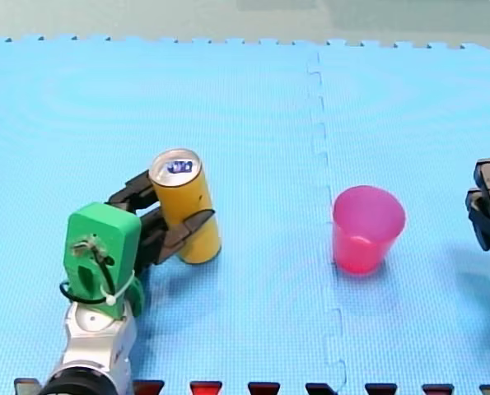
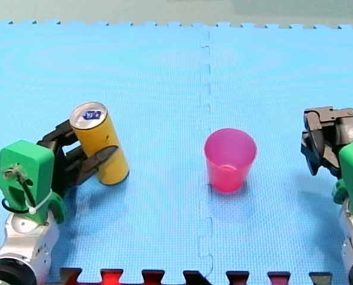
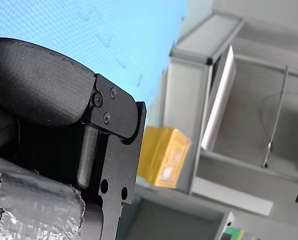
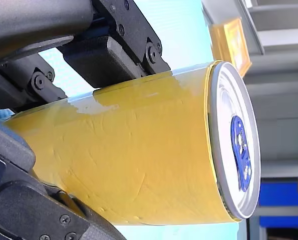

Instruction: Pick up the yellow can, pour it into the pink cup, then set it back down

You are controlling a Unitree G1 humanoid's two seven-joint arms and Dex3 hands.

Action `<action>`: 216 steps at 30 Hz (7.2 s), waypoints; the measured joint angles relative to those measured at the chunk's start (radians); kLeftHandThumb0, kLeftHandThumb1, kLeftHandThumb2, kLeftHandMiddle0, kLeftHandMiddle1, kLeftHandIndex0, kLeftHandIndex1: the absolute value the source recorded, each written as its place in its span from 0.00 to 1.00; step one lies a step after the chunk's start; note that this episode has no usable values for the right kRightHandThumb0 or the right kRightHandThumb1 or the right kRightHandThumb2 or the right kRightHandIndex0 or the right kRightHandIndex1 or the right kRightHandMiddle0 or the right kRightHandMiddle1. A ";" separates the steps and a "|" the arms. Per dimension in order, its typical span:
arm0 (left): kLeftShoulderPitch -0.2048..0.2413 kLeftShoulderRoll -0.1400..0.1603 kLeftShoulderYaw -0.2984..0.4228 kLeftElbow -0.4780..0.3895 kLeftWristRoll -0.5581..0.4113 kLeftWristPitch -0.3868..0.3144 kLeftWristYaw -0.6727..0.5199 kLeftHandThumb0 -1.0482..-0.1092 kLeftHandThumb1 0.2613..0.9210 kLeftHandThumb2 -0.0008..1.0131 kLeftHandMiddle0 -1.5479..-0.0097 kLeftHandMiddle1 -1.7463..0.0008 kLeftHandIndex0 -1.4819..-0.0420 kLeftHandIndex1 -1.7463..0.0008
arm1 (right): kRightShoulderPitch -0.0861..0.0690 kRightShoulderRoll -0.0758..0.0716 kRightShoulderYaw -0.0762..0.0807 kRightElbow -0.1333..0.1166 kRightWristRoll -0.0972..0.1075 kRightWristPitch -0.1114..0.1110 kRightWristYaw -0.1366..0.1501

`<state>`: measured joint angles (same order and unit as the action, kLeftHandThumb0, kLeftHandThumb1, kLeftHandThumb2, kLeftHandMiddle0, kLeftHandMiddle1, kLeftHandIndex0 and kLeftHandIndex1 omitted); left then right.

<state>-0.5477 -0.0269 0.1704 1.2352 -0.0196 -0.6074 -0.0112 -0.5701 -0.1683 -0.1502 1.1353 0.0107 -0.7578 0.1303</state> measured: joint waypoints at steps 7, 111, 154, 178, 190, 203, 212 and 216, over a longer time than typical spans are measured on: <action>-0.002 0.003 -0.006 -0.001 0.009 0.011 0.028 0.74 0.82 0.00 0.15 0.97 0.18 0.99 | 0.000 0.002 0.003 -0.003 0.000 -0.004 -0.004; -0.417 0.097 -0.907 -0.070 1.030 0.336 1.145 0.73 0.88 0.00 0.30 0.52 0.17 0.99 | -0.003 0.061 0.033 -0.006 -0.044 0.028 -0.109; -0.451 0.093 -0.984 -0.059 1.064 0.355 1.142 0.75 0.86 0.00 0.31 0.56 0.18 1.00 | -0.003 0.043 0.073 0.002 -0.094 0.033 -0.163; -0.458 0.108 -0.996 -0.054 1.073 0.337 1.145 0.75 0.88 0.00 0.39 0.35 0.15 0.98 | 0.001 0.042 0.069 -0.006 -0.080 0.037 -0.146; -0.458 0.108 -0.994 -0.054 1.073 0.334 1.148 0.76 0.89 0.00 0.41 0.30 0.14 0.98 | 0.002 0.044 0.061 -0.008 -0.061 0.037 -0.126; -0.454 0.110 -0.973 -0.056 1.044 0.301 1.153 0.76 0.89 0.00 0.39 0.38 0.16 0.97 | 0.003 0.050 0.050 -0.010 -0.045 0.035 -0.100; -0.368 0.106 -0.803 -0.024 0.842 0.141 1.249 0.66 0.87 0.00 0.18 0.84 0.20 0.99 | 0.003 0.062 0.030 -0.004 -0.023 0.018 -0.097; -0.338 0.080 -0.736 -0.021 0.739 0.030 1.186 0.62 0.81 0.00 0.18 0.93 0.19 1.00 | 0.003 0.064 0.031 -0.003 -0.026 0.018 -0.098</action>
<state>-0.8861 0.0535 -0.5657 1.2145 0.7198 -0.5769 1.1747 -0.5672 -0.1047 -0.1190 1.1322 -0.0152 -0.7398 0.0328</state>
